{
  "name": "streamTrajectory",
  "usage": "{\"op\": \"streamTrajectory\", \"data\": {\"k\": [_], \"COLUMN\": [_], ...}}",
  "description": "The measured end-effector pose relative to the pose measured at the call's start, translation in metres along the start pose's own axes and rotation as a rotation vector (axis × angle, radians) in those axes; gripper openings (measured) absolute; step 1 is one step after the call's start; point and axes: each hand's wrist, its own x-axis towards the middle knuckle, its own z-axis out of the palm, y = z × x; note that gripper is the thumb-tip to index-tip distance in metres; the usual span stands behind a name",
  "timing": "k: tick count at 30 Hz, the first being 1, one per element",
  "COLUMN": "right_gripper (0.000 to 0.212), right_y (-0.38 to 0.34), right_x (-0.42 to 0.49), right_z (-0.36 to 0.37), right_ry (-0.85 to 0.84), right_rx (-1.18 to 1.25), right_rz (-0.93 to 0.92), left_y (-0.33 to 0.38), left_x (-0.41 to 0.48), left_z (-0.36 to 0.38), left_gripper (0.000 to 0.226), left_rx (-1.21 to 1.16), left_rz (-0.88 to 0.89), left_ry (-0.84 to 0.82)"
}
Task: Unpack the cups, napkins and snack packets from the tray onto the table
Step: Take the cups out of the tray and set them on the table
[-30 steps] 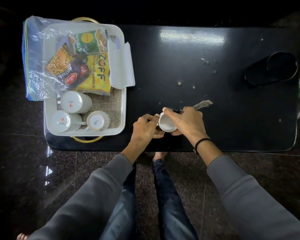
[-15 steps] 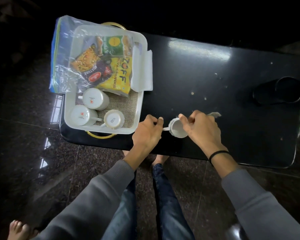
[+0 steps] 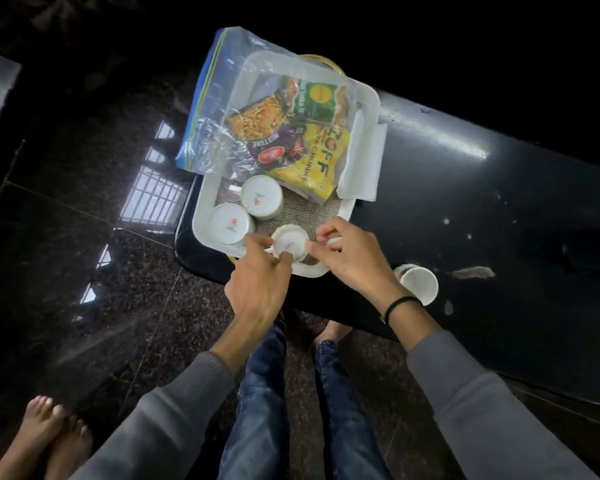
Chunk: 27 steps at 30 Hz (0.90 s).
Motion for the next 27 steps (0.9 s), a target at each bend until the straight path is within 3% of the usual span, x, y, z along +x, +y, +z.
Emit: {"op": "streamTrajectory", "data": {"k": [3,6,11,14,19,24,27], "right_gripper": [0.049,0.055,0.062,0.061,0.05,0.036,0.044], "right_y": [-0.011,-0.013,-0.014,-0.015,-0.003,0.017,0.029], "right_x": [0.01,0.017,0.018,0.017,0.004,-0.025,-0.04], "right_z": [0.02,0.027,0.035,0.039,0.029,-0.003,-0.021], "right_ry": [-0.097,-0.092,-0.056,0.033,0.107,0.132,0.151], "right_rx": [0.023,0.094,0.189,0.129,0.186,0.636,0.947], "right_rz": [0.004,0.052,0.099,0.095,0.13,0.16,0.222], "left_y": [-0.01,-0.012,-0.011,-0.008,-0.006,0.003,0.02], "left_x": [0.003,0.005,0.009,0.005,-0.011,-0.025,-0.023], "left_z": [-0.005,-0.007,-0.01,-0.009,-0.006,-0.002,0.003], "left_gripper": [0.039,0.046,0.044,0.034,0.026,0.042,0.061], "left_rx": [0.075,0.112,-0.066,-0.209,-0.246,-0.302,-0.303], "left_rz": [0.008,0.013,0.02,0.04,0.151,0.294,0.34], "left_ry": [-0.009,-0.048,-0.149,-0.169,-0.137,-0.156,-0.366]}}
